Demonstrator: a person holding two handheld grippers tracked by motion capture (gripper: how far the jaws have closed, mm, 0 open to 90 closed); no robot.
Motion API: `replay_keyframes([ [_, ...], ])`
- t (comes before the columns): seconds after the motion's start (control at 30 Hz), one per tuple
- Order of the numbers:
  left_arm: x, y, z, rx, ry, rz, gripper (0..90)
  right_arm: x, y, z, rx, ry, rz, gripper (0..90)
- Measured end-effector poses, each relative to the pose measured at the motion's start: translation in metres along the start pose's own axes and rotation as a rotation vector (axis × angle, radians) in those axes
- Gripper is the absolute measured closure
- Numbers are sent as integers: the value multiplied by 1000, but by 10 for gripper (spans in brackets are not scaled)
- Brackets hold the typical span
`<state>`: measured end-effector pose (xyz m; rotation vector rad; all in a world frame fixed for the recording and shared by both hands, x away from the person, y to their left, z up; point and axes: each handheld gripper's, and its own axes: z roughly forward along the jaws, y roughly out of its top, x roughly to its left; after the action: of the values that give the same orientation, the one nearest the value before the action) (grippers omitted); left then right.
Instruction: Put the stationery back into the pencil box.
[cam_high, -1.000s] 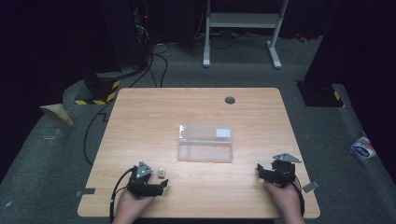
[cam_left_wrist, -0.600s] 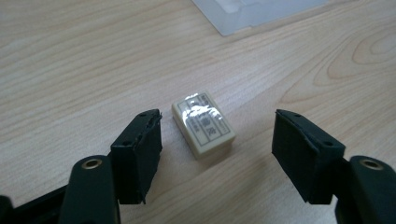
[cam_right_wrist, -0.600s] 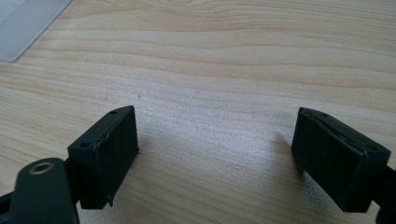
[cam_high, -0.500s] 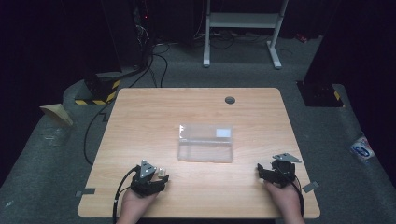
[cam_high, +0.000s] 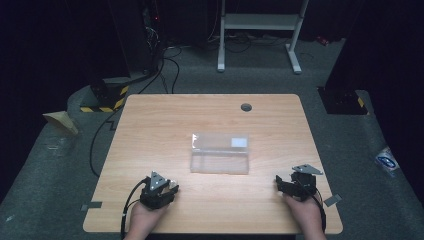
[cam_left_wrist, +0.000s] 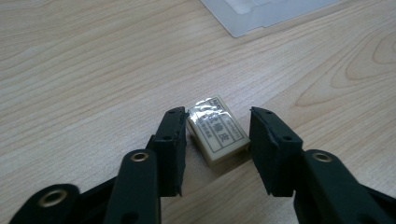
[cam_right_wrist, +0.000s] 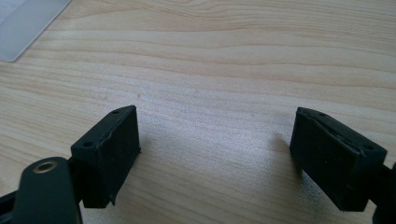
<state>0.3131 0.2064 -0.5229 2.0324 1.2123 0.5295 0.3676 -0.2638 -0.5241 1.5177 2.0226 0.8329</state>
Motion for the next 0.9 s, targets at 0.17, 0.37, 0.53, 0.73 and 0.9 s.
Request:
replay_keyframes([
  [0.17, 2, -2, -1, -7, 4, -3, 639, 0, 0, 0, 0, 0, 0, 155],
  [0.37, 5, -2, -3, -8, 14, -4, 676, 0, 0, 0, 0, 0, 0, 156],
  [0.53, 7, -1, -2, -16, 17, -20, 643, 0, 0, 0, -1, 0, -1, 157],
  [0.73, 3, 2, 2, -15, 24, -19, 592, 0, 0, 0, -3, 0, -5, 163],
  [0.9, 2, 3, 5, -11, 39, 6, 624, 0, 0, 0, -3, -1, -3, 166],
])
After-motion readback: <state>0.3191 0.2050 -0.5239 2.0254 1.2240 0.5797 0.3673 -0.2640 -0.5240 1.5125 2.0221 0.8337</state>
